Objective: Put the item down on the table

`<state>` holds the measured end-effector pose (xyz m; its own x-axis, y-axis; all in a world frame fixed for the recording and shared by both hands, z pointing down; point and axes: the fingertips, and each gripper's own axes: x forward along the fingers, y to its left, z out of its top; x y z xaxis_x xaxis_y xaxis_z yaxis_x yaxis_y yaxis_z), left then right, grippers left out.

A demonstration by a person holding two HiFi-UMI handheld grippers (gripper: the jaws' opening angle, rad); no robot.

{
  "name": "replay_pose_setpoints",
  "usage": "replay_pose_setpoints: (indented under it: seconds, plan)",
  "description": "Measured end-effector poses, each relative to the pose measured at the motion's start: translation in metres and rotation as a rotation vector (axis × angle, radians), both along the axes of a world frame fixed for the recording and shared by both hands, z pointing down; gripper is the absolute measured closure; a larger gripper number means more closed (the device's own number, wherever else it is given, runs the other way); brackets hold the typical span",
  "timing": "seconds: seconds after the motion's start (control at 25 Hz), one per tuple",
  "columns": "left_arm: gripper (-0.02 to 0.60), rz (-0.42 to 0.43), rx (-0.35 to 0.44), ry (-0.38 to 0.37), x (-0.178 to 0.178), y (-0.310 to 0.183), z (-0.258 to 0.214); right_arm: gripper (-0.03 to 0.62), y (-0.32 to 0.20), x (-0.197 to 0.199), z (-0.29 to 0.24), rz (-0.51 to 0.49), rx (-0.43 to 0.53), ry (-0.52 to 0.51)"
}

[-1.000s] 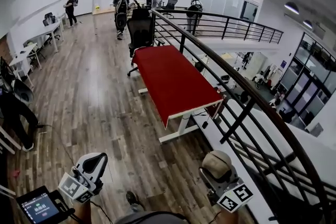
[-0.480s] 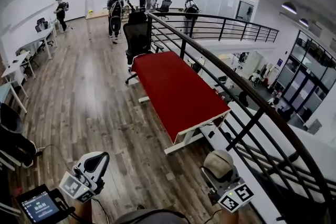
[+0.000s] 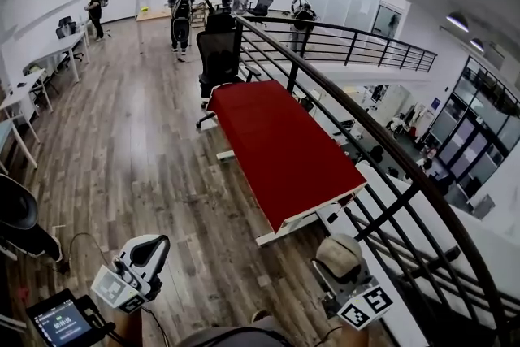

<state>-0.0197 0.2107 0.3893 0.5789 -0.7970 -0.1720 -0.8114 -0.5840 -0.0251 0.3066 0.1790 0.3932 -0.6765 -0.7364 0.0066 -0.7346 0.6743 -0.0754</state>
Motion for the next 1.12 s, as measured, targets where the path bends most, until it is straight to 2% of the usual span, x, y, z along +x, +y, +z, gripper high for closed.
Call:
replay_pose_setpoints:
  seconds: [0.24, 0.4, 0.56, 0.64, 0.76, 0.92, 1.0, 1.12]
  plan:
    - [0.580, -0.008, 0.033, 0.038, 0.016, -0.107, -0.007, 0.313, -0.104, -0.012, 0.005, -0.005, -0.007, -0.048]
    - [0.580, 0.040, 0.097, 0.036, 0.051, -0.166, -0.063, 0.312, -0.169, -0.022, -0.018, -0.016, 0.040, -0.042]
    - [0.580, 0.074, 0.152, 0.082, 0.078, -0.246, -0.098, 0.313, -0.240, -0.011, -0.014, -0.019, 0.042, -0.042]
    - [0.580, 0.064, 0.156, 0.087, 0.077, -0.294, -0.086, 0.313, -0.285, -0.008, -0.003, -0.021, 0.029, -0.041]
    - [0.580, -0.015, 0.098, 0.066, 0.054, -0.352, -0.030, 0.313, -0.342, -0.009, 0.003, -0.045, 0.040, -0.033]
    - [0.580, -0.033, 0.114, 0.054, 0.051, -0.408, -0.035, 0.312, -0.417, -0.027, 0.003, -0.097, 0.085, -0.015]
    - [0.580, -0.055, 0.094, 0.044, 0.042, -0.423, -0.022, 0.313, -0.441, -0.036, 0.002, -0.119, 0.092, -0.018]
    - [0.580, -0.080, 0.061, 0.031, 0.042, -0.424, -0.020, 0.313, -0.452, -0.040, -0.009, -0.150, 0.088, -0.025]
